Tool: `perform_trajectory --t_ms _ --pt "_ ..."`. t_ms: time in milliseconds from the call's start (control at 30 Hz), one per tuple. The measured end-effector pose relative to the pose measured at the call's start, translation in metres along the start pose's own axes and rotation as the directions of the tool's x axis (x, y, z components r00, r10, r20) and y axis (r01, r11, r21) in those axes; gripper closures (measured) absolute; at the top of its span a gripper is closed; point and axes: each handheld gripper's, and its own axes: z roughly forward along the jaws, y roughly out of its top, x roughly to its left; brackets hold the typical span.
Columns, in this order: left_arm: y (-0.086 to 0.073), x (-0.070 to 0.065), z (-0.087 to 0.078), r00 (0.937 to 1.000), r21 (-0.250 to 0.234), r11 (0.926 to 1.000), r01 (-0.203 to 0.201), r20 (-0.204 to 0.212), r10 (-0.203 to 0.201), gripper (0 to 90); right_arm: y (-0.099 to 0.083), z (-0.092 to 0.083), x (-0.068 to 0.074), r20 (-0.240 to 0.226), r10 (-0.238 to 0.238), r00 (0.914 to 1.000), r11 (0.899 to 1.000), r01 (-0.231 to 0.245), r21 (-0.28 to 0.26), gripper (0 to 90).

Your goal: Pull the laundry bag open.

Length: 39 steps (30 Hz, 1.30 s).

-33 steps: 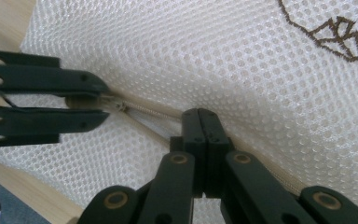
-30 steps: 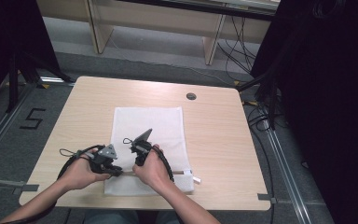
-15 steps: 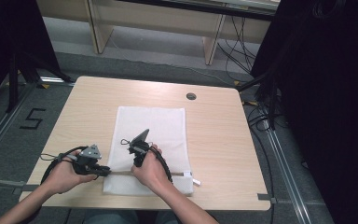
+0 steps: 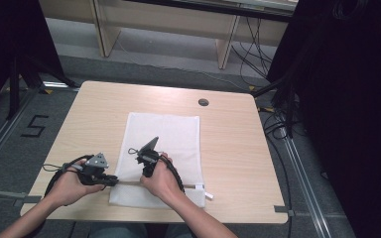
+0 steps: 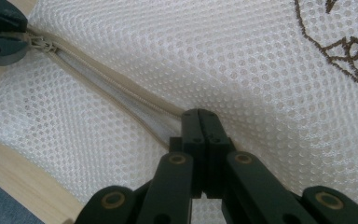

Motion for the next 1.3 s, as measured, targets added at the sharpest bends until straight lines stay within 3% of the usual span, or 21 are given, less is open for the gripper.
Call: perform_trajectory --t_ms 167,300,367,433,533,633,700,733,800,867,967,1000,1067,1100,1133,1233,1300 --pt "0.0 0.0 0.001 0.9999 -0.012 0.9999 0.008 -0.015 -0.008 80.9 -0.001 0.0 -0.002 -0.033 0.014 0.9994 1.0 -0.014 -0.008 85.8" --pt "0.001 0.0 -0.001 0.9995 -0.025 0.9997 0.007 -0.032 -0.008 78.2 -0.001 -0.001 -0.001 -0.026 -0.023 0.9994 1.0 0.022 -0.011 85.0" --pt "0.001 0.0 -0.002 0.9992 -0.032 0.9994 0.011 -0.037 -0.012 76.8 -0.002 -0.001 -0.001 -0.035 -0.016 0.9993 1.0 0.015 -0.014 81.8" --pt "0.0 -0.002 -0.002 0.999 -0.044 0.9985 0.033 -0.029 -0.034 74.7 -0.004 -0.003 -0.002 -0.046 -0.051 0.9976 0.998 0.049 -0.034 79.0" --pt "0.001 -0.002 -0.005 0.9987 -0.046 0.9983 0.036 -0.036 -0.038 73.5 -0.007 -0.008 -0.004 -0.052 -0.071 0.9961 0.996 0.068 -0.056 75.9" --pt "0.001 -0.002 -0.006 0.9984 -0.051 0.9982 0.031 -0.045 -0.033 70.1 -0.012 -0.014 -0.009 -0.041 -0.125 0.9912 0.989 0.121 -0.09 72.3" --pt "0.0 -0.002 -0.007 0.9979 -0.06 0.9975 0.037 -0.051 -0.04 64.9 -0.016 -0.019 -0.014 -0.044 -0.142 0.9889 0.984 0.136 -0.118 68.8" --pt "0.0 -0.003 -0.008 0.9964 -0.07 0.9957 0.06 -0.055 -0.064 61.3 -0.018 -0.021 -0.016 -0.047 -0.146 0.9881 0.983 0.14 -0.122 67.2" --pt "-0.001 -0.003 -0.009 0.9956 -0.085 0.9944 0.063 -0.064 -0.068 56.0 -0.023 -0.024 -0.023 -0.034 -0.186 0.982 0.97 0.178 -0.165 65.7" --pt "-0.001 -0.004 -0.01 0.9944 -0.094 0.993 0.072 -0.071 -0.079 51.3 -0.03 -0.029 -0.032 -0.025 -0.193 0.9808 0.964 0.185 -0.188 64.0" --pt "0.0 -0.005 -0.016 0.9921 -0.127 0.9906 0.052 -0.107 -0.066 42.8 -0.041 -0.037 -0.046 -0.034 -0.192 0.9808 0.963 0.181 -0.201 62.0" --pt "0.0 -0.006 -0.017 0.9898 -0.141 0.9881 0.061 -0.119 -0.078 39.3 -0.046 -0.04 -0.053 -0.019 -0.206 0.9784 0.956 0.197 -0.218 61.2" --pt "0.0 -0.007 -0.02 0.9867 -0.148 0.9881 0.044 -0.149 -0.066 34.5 -0.055 -0.044 -0.063 0.008 -0.204 0.979 0.952 0.2 -0.232 60.0" --pt "-0.001 -0.007 -0.022 0.9855 -0.153 0.9876 0.034 -0.159 -0.059 33.0 -0.061 -0.047 -0.068 0.006 -0.188 0.9822 0.956 0.184 -0.227 59.4" --pt "-0.003 -0.009 -0.022 0.9837 -0.162 0.9853 0.056 -0.16 -0.082 31.7 -0.065 -0.048 -0.073 0.009 -0.196 0.9806 0.953 0.193 -0.236 58.7" --pt "-0.009 -0.014 -0.025 0.9827 -0.157 0.9867 0.043 -0.171 -0.07 28.4 -0.085 -0.057 -0.092 0.009 -0.188 0.9821 0.95 0.185 -0.251 57.1" --pt "-0.011 -0.018 -0.027 0.9791 -0.16 0.9854 0.058 -0.184 -0.087 27.4 -0.096 -0.062 -0.097 0.011 -0.134 0.991 0.953 0.131 -0.274 56.8"
